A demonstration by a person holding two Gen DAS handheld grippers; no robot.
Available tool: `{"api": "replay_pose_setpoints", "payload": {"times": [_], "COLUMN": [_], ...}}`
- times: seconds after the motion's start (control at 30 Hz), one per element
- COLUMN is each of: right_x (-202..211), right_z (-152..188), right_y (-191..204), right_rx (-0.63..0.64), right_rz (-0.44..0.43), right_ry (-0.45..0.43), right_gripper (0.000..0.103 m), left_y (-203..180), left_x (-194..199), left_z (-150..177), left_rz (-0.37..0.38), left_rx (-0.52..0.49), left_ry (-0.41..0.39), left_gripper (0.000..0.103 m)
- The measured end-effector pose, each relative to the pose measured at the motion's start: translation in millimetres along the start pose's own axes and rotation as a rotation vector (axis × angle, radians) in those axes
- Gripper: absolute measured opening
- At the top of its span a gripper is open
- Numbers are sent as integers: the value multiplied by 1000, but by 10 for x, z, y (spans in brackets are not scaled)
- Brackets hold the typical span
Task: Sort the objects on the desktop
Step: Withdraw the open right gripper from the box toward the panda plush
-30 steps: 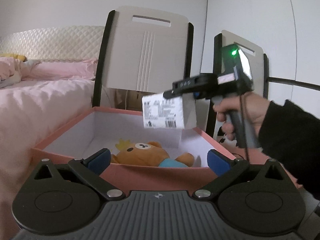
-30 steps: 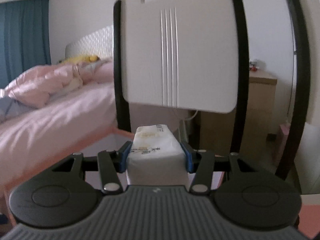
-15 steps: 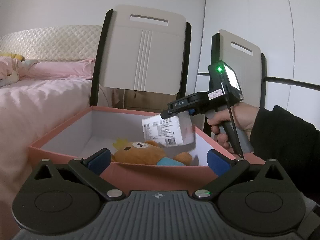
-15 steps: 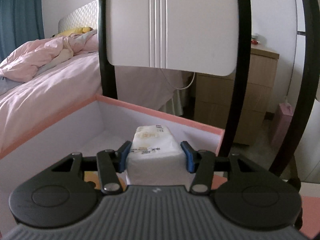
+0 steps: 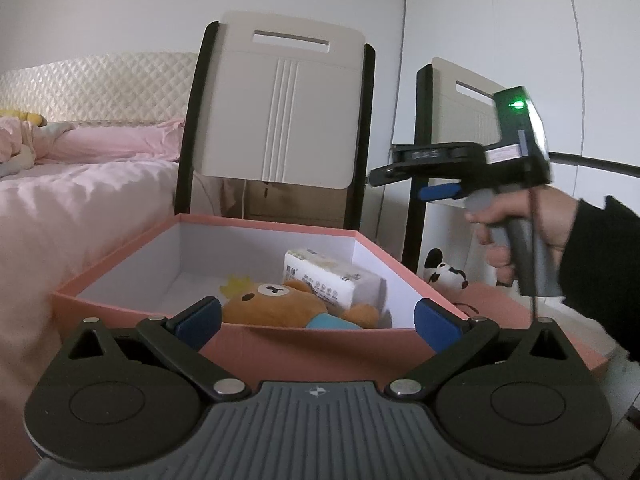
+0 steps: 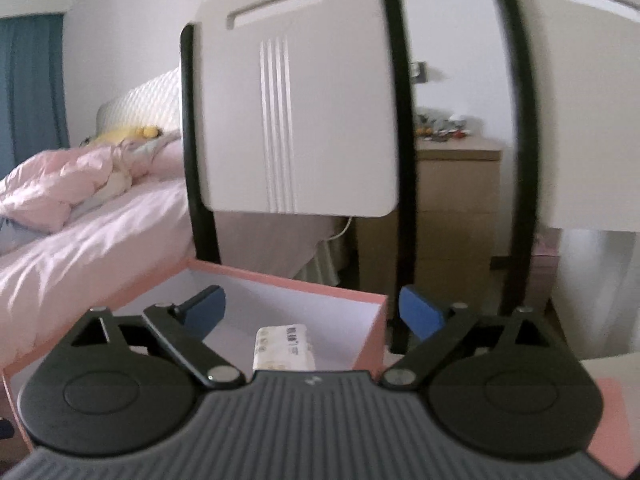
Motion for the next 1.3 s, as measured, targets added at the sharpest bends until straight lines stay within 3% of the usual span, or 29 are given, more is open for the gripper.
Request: {"api": "replay_pose_setpoints", "payload": {"times": [0.17,0.5,0.8,1.3], "right_x": [348,913,1281,1758], "right_z": [132,506,745,1326], "right_y": [-124,-207,76,359], "right_rx": [-36,-93,-44,-104], "right_rz": [39,76,115,200], "right_ry": [-25,-46,-111,-137], "right_gripper": [103,103,103,103], "left_y": [-50,-74,-81,-90], "left_x": [-3,-2,0,17], "left_z": [7,11,12,3], "left_rz": [-3,-17,-23,-30], "left_rx": [-21,-37,-43,-52], "left_ry": [1,2,1,-6], "left_gripper": [103,103,103,103]}}
Point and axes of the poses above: each gripper's, at about its wrist camera, not at the fingertips, and x roughly against the way its jaws point, y to its left, z to its underside, the point moved 1 cm from there along -x, roughly the way its jaws point, and after that the axes turned 11 degrees about z, right-handed, at the moved point
